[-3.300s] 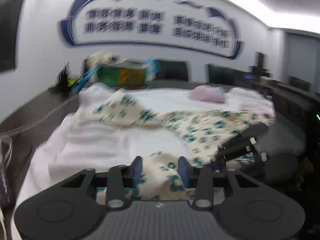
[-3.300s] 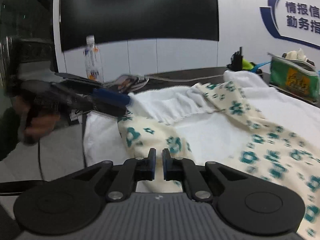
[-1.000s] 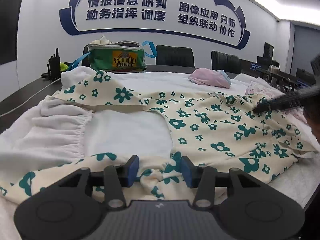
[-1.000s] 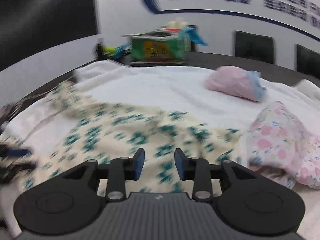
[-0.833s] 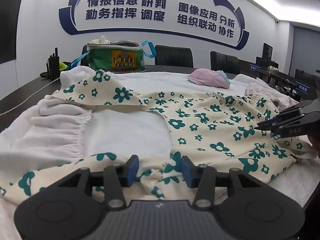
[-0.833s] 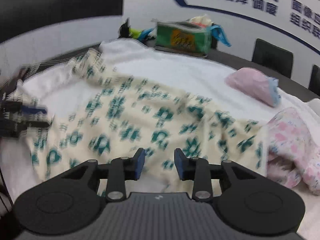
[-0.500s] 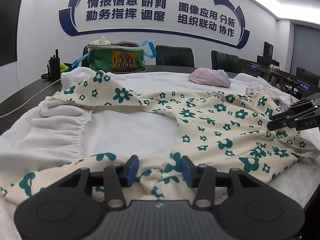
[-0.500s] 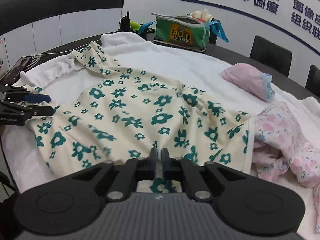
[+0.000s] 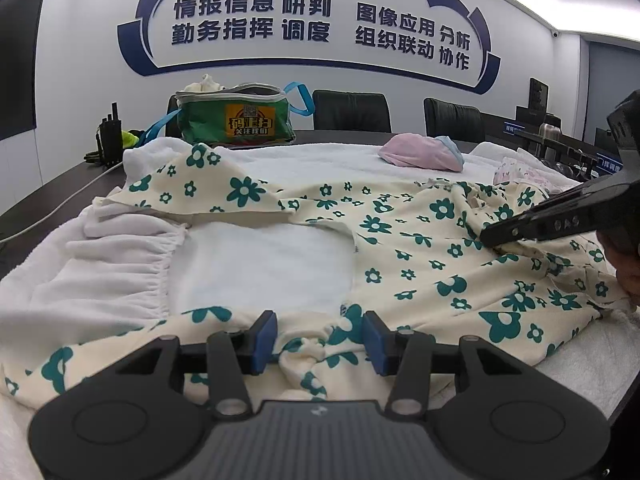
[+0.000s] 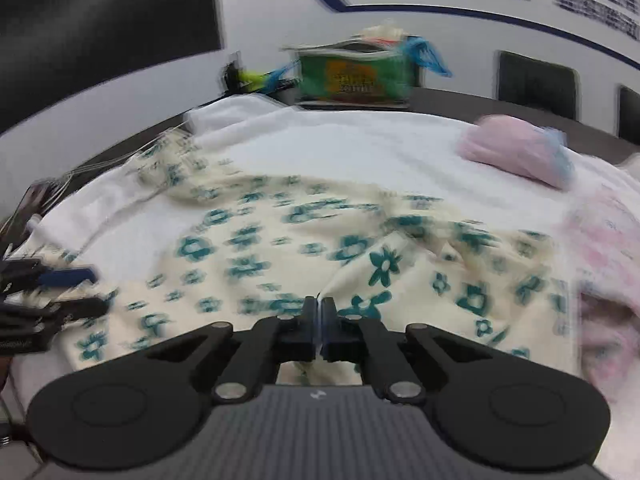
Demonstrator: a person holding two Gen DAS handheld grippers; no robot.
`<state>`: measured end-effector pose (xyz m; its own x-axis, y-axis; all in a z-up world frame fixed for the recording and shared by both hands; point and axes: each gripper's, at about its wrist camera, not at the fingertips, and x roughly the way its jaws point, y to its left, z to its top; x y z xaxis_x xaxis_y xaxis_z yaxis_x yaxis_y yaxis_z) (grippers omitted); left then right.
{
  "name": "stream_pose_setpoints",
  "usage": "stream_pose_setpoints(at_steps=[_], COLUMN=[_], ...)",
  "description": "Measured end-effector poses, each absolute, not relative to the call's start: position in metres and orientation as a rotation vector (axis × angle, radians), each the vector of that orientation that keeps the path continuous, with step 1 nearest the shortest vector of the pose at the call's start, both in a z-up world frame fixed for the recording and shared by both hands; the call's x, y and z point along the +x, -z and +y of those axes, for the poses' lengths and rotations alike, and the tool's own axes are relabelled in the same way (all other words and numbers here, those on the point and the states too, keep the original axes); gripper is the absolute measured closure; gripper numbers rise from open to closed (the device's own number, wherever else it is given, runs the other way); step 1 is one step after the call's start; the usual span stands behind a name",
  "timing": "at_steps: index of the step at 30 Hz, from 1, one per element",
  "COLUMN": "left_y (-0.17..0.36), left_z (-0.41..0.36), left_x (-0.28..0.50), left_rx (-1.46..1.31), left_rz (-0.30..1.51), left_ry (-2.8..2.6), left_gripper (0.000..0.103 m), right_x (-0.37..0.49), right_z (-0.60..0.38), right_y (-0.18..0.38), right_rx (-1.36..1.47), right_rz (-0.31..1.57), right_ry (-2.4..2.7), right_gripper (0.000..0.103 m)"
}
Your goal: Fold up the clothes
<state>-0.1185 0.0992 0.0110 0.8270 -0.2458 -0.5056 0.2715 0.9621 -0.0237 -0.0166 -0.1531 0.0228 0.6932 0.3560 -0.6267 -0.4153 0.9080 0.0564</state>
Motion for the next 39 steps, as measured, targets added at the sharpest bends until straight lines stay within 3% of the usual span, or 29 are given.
stream_pose_setpoints(at_steps=[2,6,8,11,16,19,23,29,32,34,36,39], left_y=[-0.011,-0.011,-0.011,-0.011,-0.011,-0.011,-0.011,-0.011,-0.011,-0.011,-0.012,-0.011], left_z=[0.099,0.1,0.1,0.1,0.1,0.101,0.103,0.105,0.107,0.105,0.102,0.102], left_x=[-0.119,-0.118,-0.118,-0.119,-0.119,-0.119,-0.119,-0.118,-0.118,-0.118,-0.119,-0.119], left_rx=[0.048,0.044,0.043,0.042,0.04,0.034,0.02,-0.002,-0.013,-0.003,0.014,0.015], left_rz=[0.53,0.53,0.53,0.53,0.529,0.53,0.531,0.533,0.534,0.534,0.535,0.535], left_ry=[0.276,0.28,0.281,0.281,0.28,0.287,0.301,0.323,0.333,0.332,0.328,0.326], left_gripper=[0.057,0.057,0.057,0.056,0.056,0.056,0.056,0.049,0.047,0.047,0.046,0.046], right_x=[-0.017,-0.016,-0.016,-0.018,-0.017,-0.009,-0.026,-0.06,-0.067,-0.066,-0.058,-0.051], right_z=[-0.149,-0.166,-0.165,-0.153,-0.126,-0.112,-0.126,-0.148,-0.145,-0.143,-0.137,-0.122], right_y=[-0.023,-0.03,-0.027,-0.023,-0.031,-0.026,-0.035,-0.037,-0.032,-0.03,-0.027,-0.024], right_rx=[-0.11,-0.066,-0.077,-0.12,-0.158,-0.191,-0.157,-0.178,-0.215,-0.211,-0.203,-0.215], right_rz=[0.688,0.666,0.677,0.679,0.653,0.713,0.677,0.663,0.654,0.645,0.665,0.665], right_ry=[-0.428,-0.348,-0.343,-0.367,-0.394,-0.39,-0.394,-0.342,-0.337,-0.352,-0.38,-0.404], right_gripper=[0.096,0.082,0.083,0.101,0.1,0.093,0.065,0.062,0.064,0.078,0.101,0.103])
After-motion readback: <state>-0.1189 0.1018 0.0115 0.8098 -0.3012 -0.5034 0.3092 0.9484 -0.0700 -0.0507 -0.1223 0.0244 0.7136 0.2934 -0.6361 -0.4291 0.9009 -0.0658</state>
